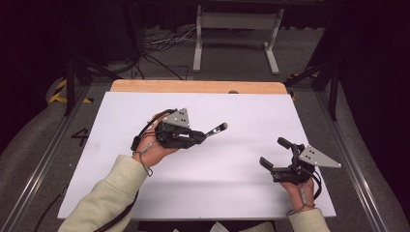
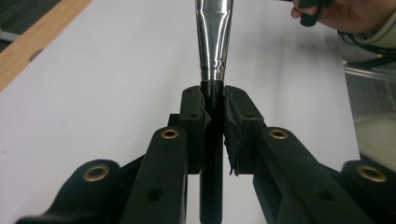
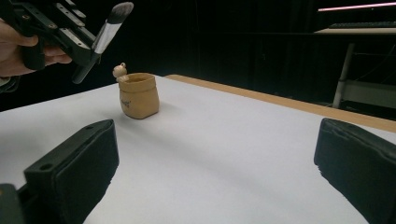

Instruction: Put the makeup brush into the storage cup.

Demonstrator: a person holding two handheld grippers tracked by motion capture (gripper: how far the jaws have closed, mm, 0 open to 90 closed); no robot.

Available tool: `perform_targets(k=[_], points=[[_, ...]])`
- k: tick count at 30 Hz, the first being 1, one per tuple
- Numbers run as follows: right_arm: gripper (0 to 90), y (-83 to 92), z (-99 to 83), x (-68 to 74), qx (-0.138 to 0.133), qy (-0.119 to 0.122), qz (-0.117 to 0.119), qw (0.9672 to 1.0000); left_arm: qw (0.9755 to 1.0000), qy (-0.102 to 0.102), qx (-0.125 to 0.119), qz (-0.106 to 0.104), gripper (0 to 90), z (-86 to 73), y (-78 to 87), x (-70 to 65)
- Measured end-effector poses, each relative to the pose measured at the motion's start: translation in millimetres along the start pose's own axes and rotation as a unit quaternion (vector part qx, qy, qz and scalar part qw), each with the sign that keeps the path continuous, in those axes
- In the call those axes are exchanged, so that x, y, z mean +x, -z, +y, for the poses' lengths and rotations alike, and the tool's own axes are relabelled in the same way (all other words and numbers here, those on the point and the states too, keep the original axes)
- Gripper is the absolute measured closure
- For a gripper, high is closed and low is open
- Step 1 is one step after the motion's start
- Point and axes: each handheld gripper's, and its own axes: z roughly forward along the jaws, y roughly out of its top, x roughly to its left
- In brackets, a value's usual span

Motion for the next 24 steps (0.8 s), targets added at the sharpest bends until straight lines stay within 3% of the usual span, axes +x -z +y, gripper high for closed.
perform_targets(k=[2,10,18,24], points=[[0.5,0.1,0.0,0.1,-0.001,-0.002,0.001,1.0,0.9996,0.017,-0.018,0.01,78.7,-3.4,3.2,2.5],[0.5,-0.3,-0.5,0.5,-0.004,-0.004,0.003,1.0,0.9974,0.039,-0.044,0.042,78.7,-9.3,8.9,4.9],[0.5,-0.2,-0.9,0.3,-0.002,-0.005,0.004,1.0,0.9901,0.064,-0.094,0.082,78.6,-17.2,18.2,8.3],[0.5,-0.1,-0.6,0.8,-0.005,-0.011,0.009,0.9999,0.9857,0.075,-0.113,0.1,78.6,-20.1,22.8,8.9]])
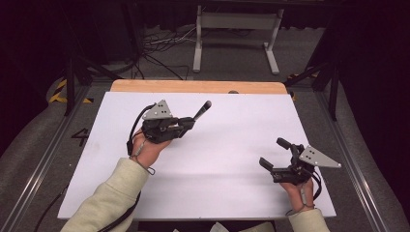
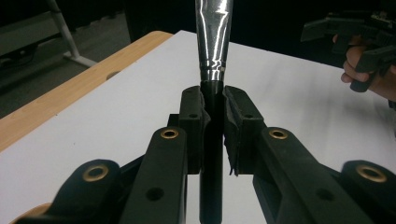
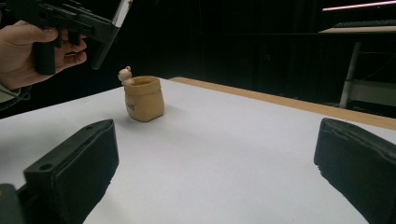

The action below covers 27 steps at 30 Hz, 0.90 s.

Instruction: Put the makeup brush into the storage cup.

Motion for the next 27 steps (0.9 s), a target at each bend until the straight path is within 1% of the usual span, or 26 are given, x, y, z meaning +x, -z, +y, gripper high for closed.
perform_targets(k=[1,3,4,5,9,11,14,15,16,19,21,22,23,25,26,27], points=[[0.5,0.0,0.2,0.2,0.0,0.0,0.001,1.0,1.0,0.006,-0.004,0.002,78.7,-0.6,0.2,-0.2],[0.5,0.0,0.3,0.2,0.0,0.001,0.001,1.0,0.9999,0.009,-0.007,0.005,78.6,-1.0,1.0,0.7],[0.5,0.1,0.3,0.2,-0.001,0.001,0.001,1.0,0.9998,0.006,-0.012,0.014,78.6,-1.7,2.5,1.7],[0.5,0.1,0.1,0.0,0.0,0.001,0.001,1.0,0.9997,0.012,-0.016,0.017,78.6,-2.3,2.8,1.3],[0.5,0.5,-0.3,-0.7,0.0,0.0,0.0,1.0,0.9984,0.01,-0.022,0.052,78.6,-4.6,4.9,3.3],[0.5,1.0,-0.1,-1.0,-0.001,-0.001,-0.001,1.0,0.9977,0.019,-0.027,0.059,78.6,-5.8,5.8,3.6],[0.5,1.5,-0.2,-1.5,0.0,-0.001,-0.002,1.0,0.9969,0.022,-0.033,0.068,78.7,-7.1,7.6,5.6],[0.5,1.5,-0.4,-1.4,0.0,-0.002,-0.002,1.0,0.9967,0.028,-0.034,0.068,78.7,-7.7,8.2,5.5],[0.5,1.4,-0.6,-1.5,0.0,-0.001,-0.002,1.0,0.9964,0.024,-0.036,0.073,78.7,-8.1,8.7,7.0],[0.5,1.4,-0.6,-1.1,0.0,-0.002,-0.002,1.0,0.9947,0.041,-0.041,0.085,78.6,-10.4,10.6,9.0],[0.5,2.0,-0.3,-1.0,-0.001,-0.003,0.001,1.0,0.9934,0.045,-0.043,0.096,78.6,-11.6,11.1,11.7],[0.5,2.0,-0.3,-1.0,-0.001,-0.003,0.001,1.0,0.9934,0.045,-0.043,0.096,78.6,-11.6,11.1,11.7],[0.5,2.4,-0.2,-1.0,-0.001,-0.004,0.001,1.0,0.9926,0.047,-0.042,0.104,78.6,-12.4,11.9,13.7],[0.5,3.1,-0.2,-1.4,-0.003,-0.006,0.001,1.0,0.9911,0.054,-0.043,0.114,78.6,-13.8,13.7,15.7],[0.5,3.3,-0.3,-1.6,-0.003,-0.007,0.001,1.0,0.9906,0.053,-0.042,0.118,78.6,-14.3,14.9,16.9],[0.5,3.3,-0.3,-1.5,-0.003,-0.008,0.001,1.0,0.9894,0.062,-0.049,0.121,78.6,-15.4,15.4,18.0]])
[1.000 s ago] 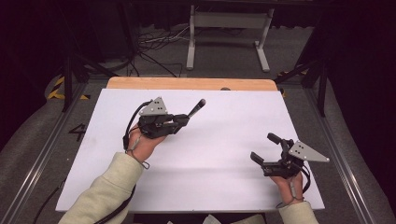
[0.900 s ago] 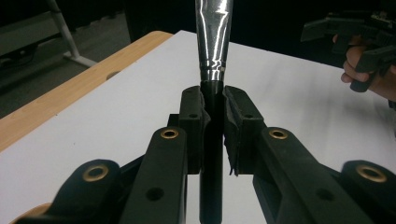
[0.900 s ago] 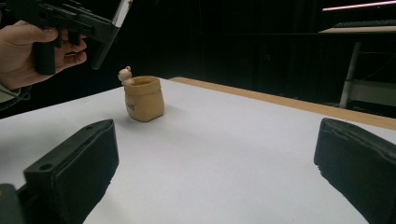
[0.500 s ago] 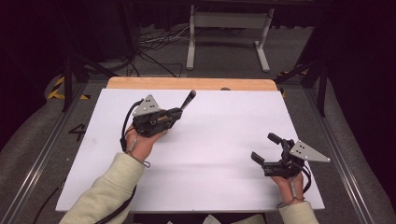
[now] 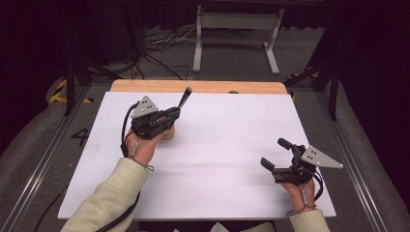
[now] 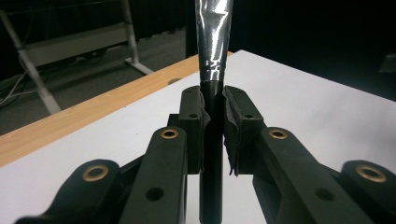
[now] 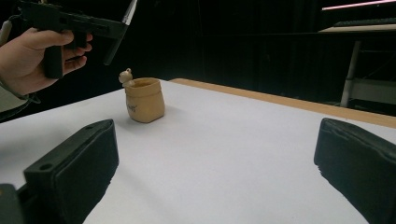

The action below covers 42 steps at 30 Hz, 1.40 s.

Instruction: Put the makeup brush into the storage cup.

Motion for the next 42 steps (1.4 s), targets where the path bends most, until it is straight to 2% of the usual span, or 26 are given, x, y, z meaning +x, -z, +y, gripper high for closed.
perform_targets(k=[1,3,5,12,16,24,27,30,32,37,42], points=[[0.4,0.0,-0.1,-0.1,0.0,0.0,0.0,1.0,1.0,-0.002,0.0,0.0,78.6,-0.7,0.9,1.6],[0.4,-0.2,-0.3,-0.1,0.001,0.0,0.001,1.0,0.9998,-0.002,-0.007,0.02,78.5,-2.3,-0.4,0.6],[0.4,-0.3,-0.5,-0.3,0.001,-0.003,0.003,1.0,0.9997,0.012,-0.014,0.019,78.5,-3.2,-1.2,2.9],[0.4,-0.5,-0.9,-0.7,0.001,-0.005,0.002,1.0,0.9988,0.011,-0.014,0.046,78.5,-4.0,-0.5,7.6],[0.4,-1.1,-1.3,-0.5,0.002,-0.006,0.005,1.0,0.9978,0.022,-0.017,0.06,78.5,-5.4,-1.4,12.1],[0.4,0.0,-1.4,-0.7,0.0,-0.009,0.005,0.9999,0.9966,0.03,-0.016,0.076,78.6,-5.6,-4.0,16.8],[0.4,0.5,-1.4,-0.8,0.001,-0.01,0.006,0.9999,0.9954,0.029,-0.019,0.089,78.6,-5.6,-7.0,17.9],[0.4,1.0,-1.6,-0.9,0.0,-0.011,0.005,0.9999,0.9939,0.037,-0.022,0.101,78.5,-6.4,-9.2,18.9],[0.4,1.4,-1.5,-1.0,0.0,-0.012,0.005,0.9999,0.993,0.029,-0.02,0.113,78.4,-6.8,-11.6,19.4],[0.4,2.6,-1.9,-1.3,-0.002,-0.014,0.005,0.9999,0.9912,0.044,-0.022,0.123,78.5,-9.1,-17.2,22.0],[0.4,3.4,-1.5,-0.9,-0.004,-0.014,0.004,0.9999,0.9904,0.04,-0.025,0.13,78.4,-15.9,-22.1,23.9]])
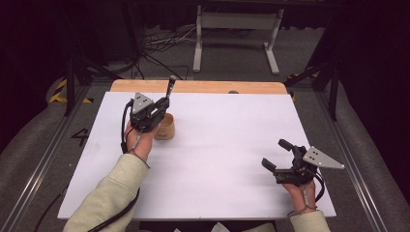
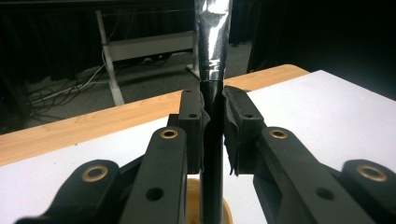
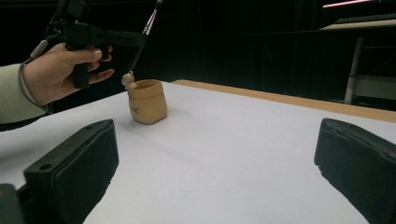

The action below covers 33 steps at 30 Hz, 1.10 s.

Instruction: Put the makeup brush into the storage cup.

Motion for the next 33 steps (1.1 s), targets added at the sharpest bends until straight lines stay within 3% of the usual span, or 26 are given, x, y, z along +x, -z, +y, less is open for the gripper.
perform_targets(k=[10,15,20,27,33], points=[[0.4,-0.4,-0.2,0.3,0.001,0.001,0.001,1.0,0.9999,0.01,-0.001,-0.005,78.3,-12.7,-6.9,5.0],[0.4,-0.3,-0.2,0.5,0.001,0.001,0.002,1.0,0.9999,0.004,0.014,0.008,78.4,-17.4,-11.3,3.5],[0.4,-0.3,-0.1,0.6,0.001,0.001,0.002,1.0,0.9998,0.007,0.018,0.01,78.4,-20.1,-13.4,4.5],[0.4,-0.2,-0.2,0.6,0.001,0.001,0.002,1.0,0.9996,-0.008,0.024,0.009,78.4,-23.4,-17.3,0.7],[0.4,-0.4,-0.2,1.1,0.0,0.001,0.002,1.0,0.9995,-0.002,0.029,0.015,78.4,-27.3,-20.0,1.2]])
